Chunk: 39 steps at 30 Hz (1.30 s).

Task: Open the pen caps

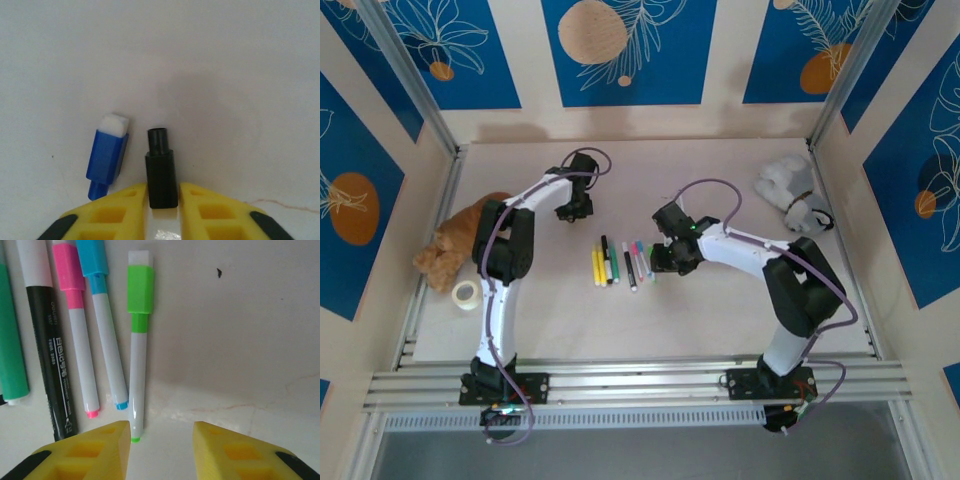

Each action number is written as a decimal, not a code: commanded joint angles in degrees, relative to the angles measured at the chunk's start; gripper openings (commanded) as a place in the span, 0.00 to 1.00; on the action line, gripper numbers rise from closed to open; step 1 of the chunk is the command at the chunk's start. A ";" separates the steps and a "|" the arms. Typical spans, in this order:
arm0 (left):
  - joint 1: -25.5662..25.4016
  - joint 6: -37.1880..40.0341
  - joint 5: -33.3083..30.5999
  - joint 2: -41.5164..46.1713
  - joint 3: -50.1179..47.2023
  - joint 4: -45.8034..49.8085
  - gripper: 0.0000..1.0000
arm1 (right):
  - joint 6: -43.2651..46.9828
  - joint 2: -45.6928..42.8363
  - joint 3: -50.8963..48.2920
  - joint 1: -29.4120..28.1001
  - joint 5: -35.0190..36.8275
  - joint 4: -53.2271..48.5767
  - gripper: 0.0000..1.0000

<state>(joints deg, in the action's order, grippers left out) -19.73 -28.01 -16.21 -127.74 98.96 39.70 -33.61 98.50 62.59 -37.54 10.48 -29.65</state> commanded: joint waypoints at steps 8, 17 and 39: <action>0.39 0.72 5.50 4.05 -3.59 -1.56 0.43 | -1.22 5.75 5.78 -2.45 2.48 -2.74 0.39; 0.35 -0.94 12.18 14.44 -11.44 -7.72 0.52 | -1.86 9.78 9.08 -2.37 3.73 -4.45 0.32; -0.96 -2.99 15.79 22.99 -17.17 -10.26 0.54 | -1.38 17.72 14.40 -3.24 10.28 -11.29 0.09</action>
<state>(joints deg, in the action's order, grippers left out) -19.79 -30.09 -1.91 -106.54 82.48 29.95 -34.59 113.73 77.84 -40.84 18.61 -40.36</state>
